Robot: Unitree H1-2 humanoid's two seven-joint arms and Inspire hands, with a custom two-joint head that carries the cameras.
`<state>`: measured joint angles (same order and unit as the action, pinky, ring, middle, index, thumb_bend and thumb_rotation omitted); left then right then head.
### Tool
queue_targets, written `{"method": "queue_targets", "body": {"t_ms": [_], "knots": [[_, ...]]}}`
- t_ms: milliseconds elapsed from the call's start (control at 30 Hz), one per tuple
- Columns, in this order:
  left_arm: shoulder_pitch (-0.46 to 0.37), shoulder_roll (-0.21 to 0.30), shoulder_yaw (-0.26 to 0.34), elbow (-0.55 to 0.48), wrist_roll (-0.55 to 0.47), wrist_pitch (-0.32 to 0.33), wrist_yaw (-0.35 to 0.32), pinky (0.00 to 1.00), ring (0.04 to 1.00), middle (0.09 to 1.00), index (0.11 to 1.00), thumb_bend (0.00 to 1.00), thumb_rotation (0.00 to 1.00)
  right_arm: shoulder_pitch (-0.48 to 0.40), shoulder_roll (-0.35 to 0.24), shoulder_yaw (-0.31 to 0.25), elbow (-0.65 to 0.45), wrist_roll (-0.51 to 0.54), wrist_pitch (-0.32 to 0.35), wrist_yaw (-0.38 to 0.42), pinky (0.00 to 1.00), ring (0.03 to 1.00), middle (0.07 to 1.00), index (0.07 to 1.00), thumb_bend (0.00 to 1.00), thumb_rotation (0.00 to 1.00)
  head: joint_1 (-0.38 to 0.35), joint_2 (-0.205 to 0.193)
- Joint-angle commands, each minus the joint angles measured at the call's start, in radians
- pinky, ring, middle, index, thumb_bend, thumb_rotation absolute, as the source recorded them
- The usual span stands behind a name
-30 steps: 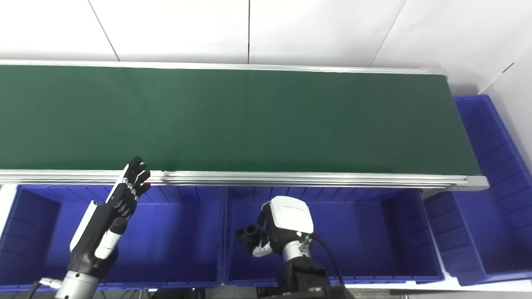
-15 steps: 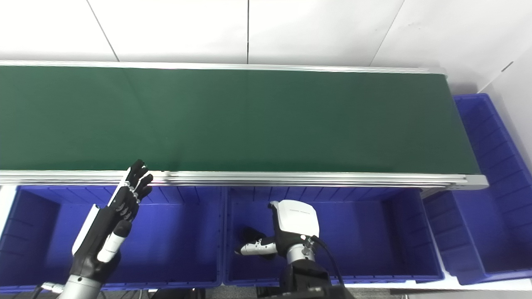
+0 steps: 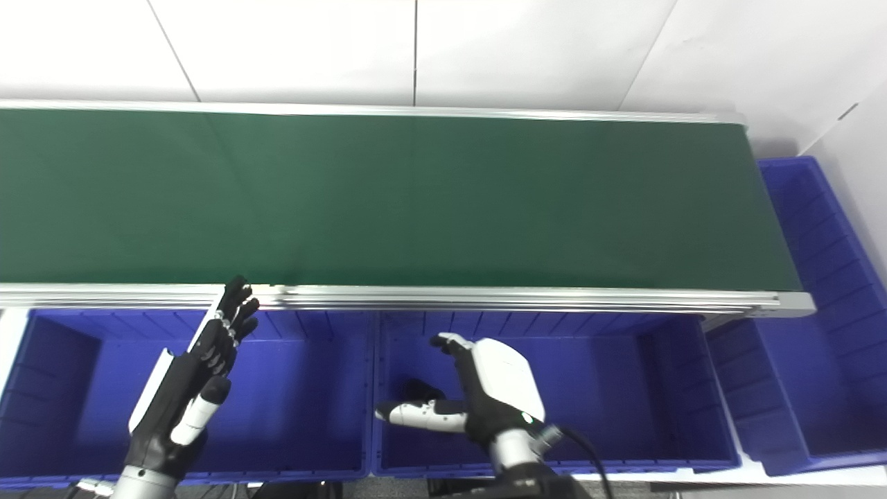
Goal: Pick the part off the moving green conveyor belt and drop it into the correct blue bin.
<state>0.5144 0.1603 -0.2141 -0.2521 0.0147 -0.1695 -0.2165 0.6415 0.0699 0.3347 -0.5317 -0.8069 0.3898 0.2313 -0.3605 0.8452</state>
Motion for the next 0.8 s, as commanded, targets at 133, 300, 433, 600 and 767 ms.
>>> {"method": "queue_targets", "body": {"t_ms": [133, 300, 433, 600, 767], "knots": [[0.008, -0.001, 0.007, 0.011, 0.019, -0.105, 0.017, 0.89, 0.940, 0.985, 1.000, 0.82, 0.87, 0.188, 0.108, 0.060, 0.194, 0.497, -0.696, -0.317, 0.77, 0.798, 0.831, 0.866, 0.78, 0.97, 0.009, -0.022], [-0.006, -0.044, 0.008, 0.082, 0.035, -0.235, 0.050, 0.87, 0.936, 0.981, 1.000, 0.82, 0.85, 0.051, 0.030, 0.021, 0.354, 0.412, -0.816, -0.368, 0.79, 0.840, 0.860, 0.866, 0.85, 0.94, 0.040, -0.039], [-0.012, -0.057, 0.003, 0.114, 0.051, -0.294, 0.060, 0.88, 0.944, 0.989, 1.000, 0.85, 0.87, 0.025, 0.001, 0.024, 0.401, 0.382, -0.858, -0.431, 0.85, 0.886, 0.910, 0.923, 0.86, 0.95, 0.074, -0.056], [-0.005, -0.071, -0.002, 0.137, 0.042, -0.300, 0.075, 0.86, 0.943, 0.986, 1.000, 0.89, 0.86, 0.014, -0.041, 0.060, 0.426, 0.385, -0.860, -0.500, 0.88, 0.893, 0.927, 0.960, 0.88, 0.99, 0.102, -0.110], [0.009, -0.062, -0.017, 0.130, 0.058, -0.300, 0.089, 0.85, 0.957, 0.999, 1.000, 0.87, 0.83, 0.000, -0.082, 0.115, 0.444, 0.383, -0.860, -0.566, 0.88, 0.893, 0.931, 0.961, 0.90, 1.00, 0.108, -0.122]]}}
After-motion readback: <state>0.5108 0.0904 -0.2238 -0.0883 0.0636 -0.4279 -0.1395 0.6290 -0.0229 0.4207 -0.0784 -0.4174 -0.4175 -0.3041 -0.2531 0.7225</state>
